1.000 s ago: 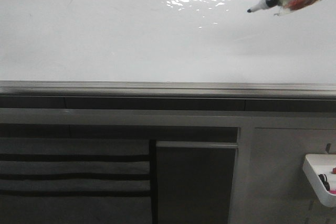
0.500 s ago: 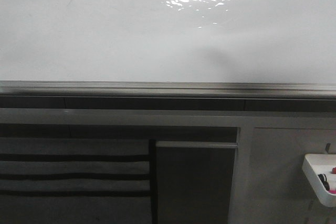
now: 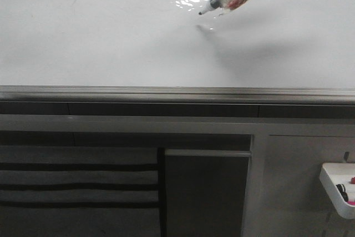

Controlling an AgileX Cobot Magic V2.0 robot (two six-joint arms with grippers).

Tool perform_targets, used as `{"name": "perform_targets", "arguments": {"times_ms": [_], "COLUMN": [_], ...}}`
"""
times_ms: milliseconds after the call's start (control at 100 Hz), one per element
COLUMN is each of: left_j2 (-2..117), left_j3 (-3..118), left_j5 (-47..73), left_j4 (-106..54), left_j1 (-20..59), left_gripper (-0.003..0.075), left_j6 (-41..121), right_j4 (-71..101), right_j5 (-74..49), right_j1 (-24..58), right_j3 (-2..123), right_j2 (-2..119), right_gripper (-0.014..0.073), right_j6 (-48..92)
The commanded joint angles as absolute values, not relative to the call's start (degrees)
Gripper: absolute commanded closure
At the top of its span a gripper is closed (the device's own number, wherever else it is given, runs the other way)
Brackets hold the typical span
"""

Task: Write number 3 on whiteboard

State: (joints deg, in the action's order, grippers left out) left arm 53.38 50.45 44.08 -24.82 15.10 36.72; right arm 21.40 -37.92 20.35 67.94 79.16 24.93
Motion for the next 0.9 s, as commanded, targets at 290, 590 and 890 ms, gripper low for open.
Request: {"name": "perform_targets", "arguments": {"times_ms": [290, 590, 890], "left_j2": [52.65, 52.65, 52.65], "left_j3": [51.94, 51.94, 51.94], "left_j5": [40.67, 40.22, 40.08], "left_j4": [-26.66, -26.66, -26.66], "left_j1": [15.01, 15.01, 15.01], "left_gripper": [0.0298, 0.0298, 0.0298], "left_j6": [36.27, 36.27, 36.27], "right_j4": [10.77, 11.09, 10.71], "right_j5": [-34.38, -34.08, -35.47], "right_j1": [18.31, 23.01, 22.09], "right_j3": [69.96, 68.56, 69.94], "right_j2": [78.15, 79.65, 81.13], "right_gripper": [0.061, 0.061, 0.061], "right_j6": [14.65, 14.65, 14.42]}}
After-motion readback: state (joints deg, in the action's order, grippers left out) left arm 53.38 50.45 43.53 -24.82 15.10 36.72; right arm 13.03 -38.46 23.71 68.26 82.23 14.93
